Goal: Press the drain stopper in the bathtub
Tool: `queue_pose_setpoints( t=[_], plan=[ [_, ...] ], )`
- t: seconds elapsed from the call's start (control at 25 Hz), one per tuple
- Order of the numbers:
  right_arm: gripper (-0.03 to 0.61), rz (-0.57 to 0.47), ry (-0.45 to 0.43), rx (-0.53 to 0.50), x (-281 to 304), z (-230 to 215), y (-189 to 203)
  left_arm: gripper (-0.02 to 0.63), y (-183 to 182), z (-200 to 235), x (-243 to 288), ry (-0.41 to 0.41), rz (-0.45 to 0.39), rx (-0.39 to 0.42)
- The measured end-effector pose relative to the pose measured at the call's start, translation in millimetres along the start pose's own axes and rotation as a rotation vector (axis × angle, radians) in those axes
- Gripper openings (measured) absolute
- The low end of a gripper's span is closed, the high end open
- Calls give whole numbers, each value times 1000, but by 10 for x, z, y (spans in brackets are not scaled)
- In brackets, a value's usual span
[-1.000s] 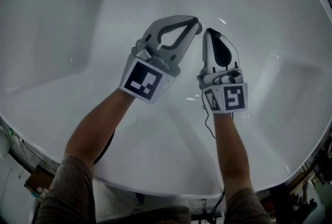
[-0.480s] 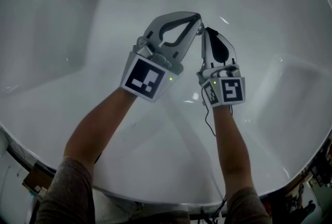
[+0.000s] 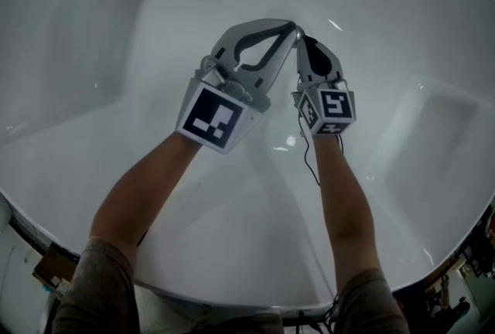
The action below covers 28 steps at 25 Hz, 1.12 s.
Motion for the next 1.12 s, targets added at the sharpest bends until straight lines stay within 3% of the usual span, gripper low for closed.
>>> queue_pose_setpoints(
  t=[0.72,1.12],
  plan=[
    [0,342,57,30,842,-418,916,0,231,59,30,5,36,-17],
    [0,450,67,-25,961,-503,1030,0,279,108,44,-8,45,-32]
  ],
)
Point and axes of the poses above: the fingertips, and each gripper's own axes: x forward along the fingers, z to its left, y out of its underside, the point moved 1 cm from there along -x, backward along the fingers, and after that the axes turned 15 degrees about z, right-handed, at the moved point
